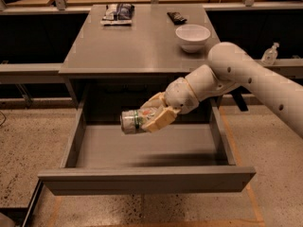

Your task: Place 7up can into top drawer

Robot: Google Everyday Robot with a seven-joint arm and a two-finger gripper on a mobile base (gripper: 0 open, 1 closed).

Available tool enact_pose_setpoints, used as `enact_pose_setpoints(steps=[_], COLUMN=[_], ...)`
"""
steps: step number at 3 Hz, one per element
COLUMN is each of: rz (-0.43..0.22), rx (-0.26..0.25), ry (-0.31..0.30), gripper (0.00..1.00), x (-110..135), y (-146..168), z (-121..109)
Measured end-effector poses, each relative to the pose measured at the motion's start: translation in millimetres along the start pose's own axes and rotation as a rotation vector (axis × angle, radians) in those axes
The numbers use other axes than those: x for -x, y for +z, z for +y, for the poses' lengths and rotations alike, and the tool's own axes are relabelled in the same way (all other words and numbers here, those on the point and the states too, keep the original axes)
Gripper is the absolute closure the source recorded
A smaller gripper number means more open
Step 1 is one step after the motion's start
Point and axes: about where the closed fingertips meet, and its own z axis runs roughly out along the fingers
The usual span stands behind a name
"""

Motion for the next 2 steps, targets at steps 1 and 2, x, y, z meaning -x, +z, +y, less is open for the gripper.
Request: enact_pose_setpoints(steps=[1, 2], rz=[-0.019, -0.028], rx=[-0.017, -0.056], ry=[0.087, 0.167], gripper=[0.82, 0.58], x=[-37.4, -73.4], y=[16.9, 30.0], z=[11.2, 18.0])
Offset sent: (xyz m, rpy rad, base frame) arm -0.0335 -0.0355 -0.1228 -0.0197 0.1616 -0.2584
